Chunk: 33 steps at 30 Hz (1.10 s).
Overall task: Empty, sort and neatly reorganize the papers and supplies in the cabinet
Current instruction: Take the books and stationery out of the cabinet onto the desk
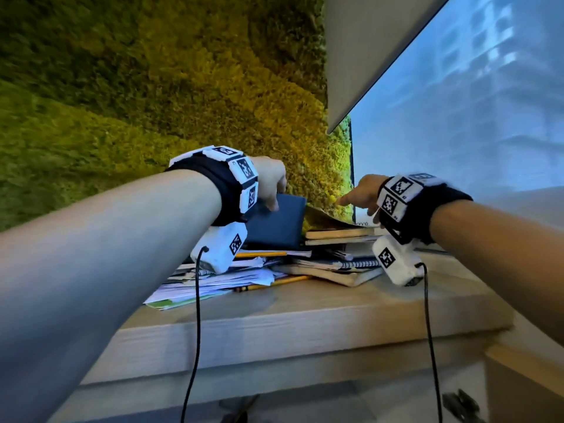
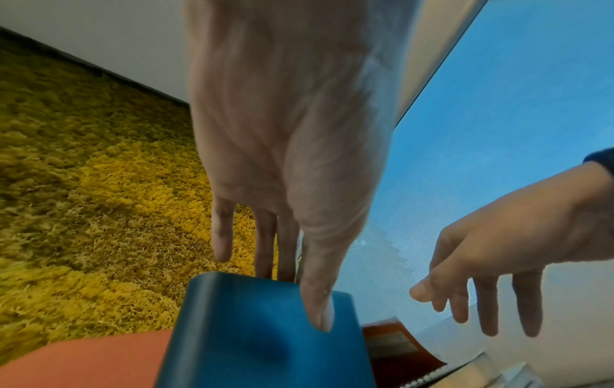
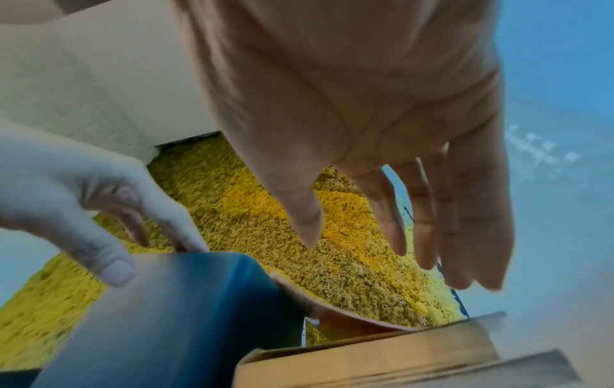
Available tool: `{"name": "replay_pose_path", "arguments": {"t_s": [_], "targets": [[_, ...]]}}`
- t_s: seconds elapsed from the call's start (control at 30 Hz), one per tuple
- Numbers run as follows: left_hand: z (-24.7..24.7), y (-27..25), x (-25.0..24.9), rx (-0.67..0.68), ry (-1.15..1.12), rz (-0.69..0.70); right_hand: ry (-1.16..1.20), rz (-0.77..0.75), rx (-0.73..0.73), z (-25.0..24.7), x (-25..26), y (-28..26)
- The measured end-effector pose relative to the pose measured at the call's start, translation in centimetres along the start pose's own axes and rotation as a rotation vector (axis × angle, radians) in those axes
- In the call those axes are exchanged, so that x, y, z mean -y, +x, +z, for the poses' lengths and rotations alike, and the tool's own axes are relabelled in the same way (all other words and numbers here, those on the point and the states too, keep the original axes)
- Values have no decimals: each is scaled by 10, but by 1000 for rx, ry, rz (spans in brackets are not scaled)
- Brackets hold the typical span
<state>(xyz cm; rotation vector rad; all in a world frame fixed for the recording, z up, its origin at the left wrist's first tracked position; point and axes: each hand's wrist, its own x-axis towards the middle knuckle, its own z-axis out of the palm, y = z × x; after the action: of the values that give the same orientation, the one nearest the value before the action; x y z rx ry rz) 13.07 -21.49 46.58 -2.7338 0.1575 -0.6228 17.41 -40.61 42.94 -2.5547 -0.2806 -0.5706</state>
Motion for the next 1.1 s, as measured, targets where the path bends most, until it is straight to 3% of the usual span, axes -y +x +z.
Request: {"name": "replay_pose_path", "arguments": {"t_s": [0.13, 0.37, 0.47, 0.77, 0.97, 1.1], "targets": [[0, -8, -2, -55, -68, 2, -146, -2, -73, 0, 8, -7], [-11, -50, -13, -165, -188, 68, 32, -99, -120, -5, 28, -47], [-9, -78, -21, -203, -217, 69, -2, -135, -137, -1, 41, -74], [12, -176, -49, -141, -381, 29, 23, -274, -148, 31, 47, -154], [60, -231, -79, 246, -638, 24, 224, -319, 120, 78, 39, -215], [109, -249, -81, 324, -667, -1, 134, -326, 389, 111, 28, -236]]}}
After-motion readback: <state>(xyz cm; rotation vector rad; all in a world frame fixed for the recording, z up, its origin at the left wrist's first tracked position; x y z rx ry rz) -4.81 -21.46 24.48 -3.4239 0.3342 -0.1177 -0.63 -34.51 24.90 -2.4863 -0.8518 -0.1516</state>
